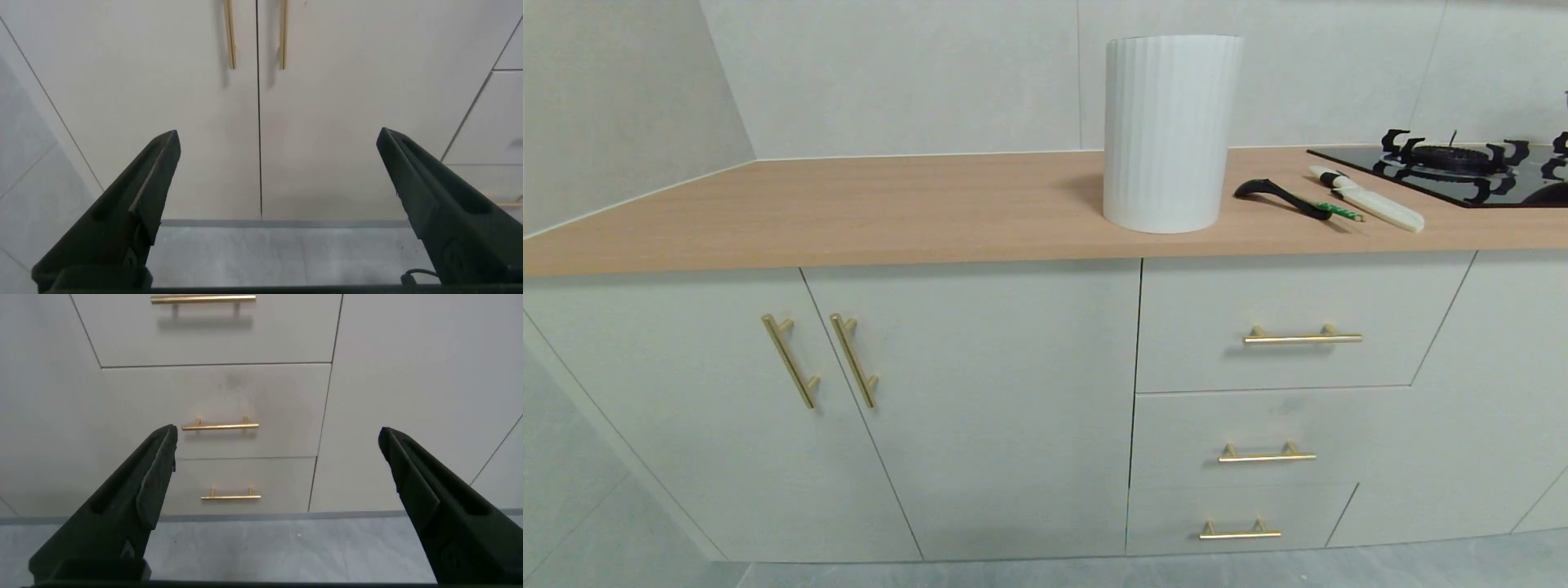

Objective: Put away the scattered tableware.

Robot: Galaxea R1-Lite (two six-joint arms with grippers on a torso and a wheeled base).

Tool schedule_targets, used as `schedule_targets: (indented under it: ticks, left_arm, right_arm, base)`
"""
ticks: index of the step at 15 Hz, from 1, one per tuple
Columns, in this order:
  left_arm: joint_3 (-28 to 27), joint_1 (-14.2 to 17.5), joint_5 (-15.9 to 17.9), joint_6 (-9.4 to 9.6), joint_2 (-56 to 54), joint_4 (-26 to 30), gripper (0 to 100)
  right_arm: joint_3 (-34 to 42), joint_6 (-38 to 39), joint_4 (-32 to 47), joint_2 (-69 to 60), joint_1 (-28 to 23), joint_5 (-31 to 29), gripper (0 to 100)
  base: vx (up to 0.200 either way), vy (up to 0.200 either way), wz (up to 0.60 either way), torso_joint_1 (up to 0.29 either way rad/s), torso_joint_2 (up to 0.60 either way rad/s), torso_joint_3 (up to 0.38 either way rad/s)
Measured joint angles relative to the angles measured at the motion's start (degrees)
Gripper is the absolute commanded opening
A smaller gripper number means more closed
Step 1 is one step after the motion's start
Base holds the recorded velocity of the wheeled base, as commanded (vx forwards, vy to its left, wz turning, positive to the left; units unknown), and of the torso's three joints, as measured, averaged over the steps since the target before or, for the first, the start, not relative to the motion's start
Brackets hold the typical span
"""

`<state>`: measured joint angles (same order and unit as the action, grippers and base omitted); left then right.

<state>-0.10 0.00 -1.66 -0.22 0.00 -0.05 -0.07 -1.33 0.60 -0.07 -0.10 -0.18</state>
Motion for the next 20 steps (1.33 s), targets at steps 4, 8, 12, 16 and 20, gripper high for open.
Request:
schedule_targets:
  ticks: [4,8,12,16,20]
  left_arm:
    - [0.0,0.0,0.0,-0.02,0.0,0.0,100]
    - [0.0,0.0,0.0,-0.02,0.0,0.0,100]
    - [0.0,0.0,0.0,-0.02,0.0,0.0,100]
    - [0.0,0.0,0.0,-0.02,0.0,0.0,100]
    - [0.0,0.0,0.0,-0.02,0.0,0.0,100]
  right_arm:
    - [-4.8,0.2,0.5,1.2,0.3,1.2,100]
    - [-11.3,0.8,0.4,12.3,1.5,4.9,100]
    - [-14.9,0.9,-1.1,28.8,4.7,7.4,100]
    - [-19.2,1.0,-4.3,45.9,9.4,7.7,100]
    - [-22.4,1.0,-12.7,64.2,11.1,7.6,100]
  base:
    - [0.0,0.0,0.0,0.0,0.0,0.0]
    - [0.0,0.0,0.0,0.0,0.0,0.0]
    - [0.0,0.0,0.0,0.0,0.0,0.0]
    - [0.0,0.0,0.0,0.0,0.0,0.0]
    - [0.0,0.0,0.0,0.0,0.0,0.0]
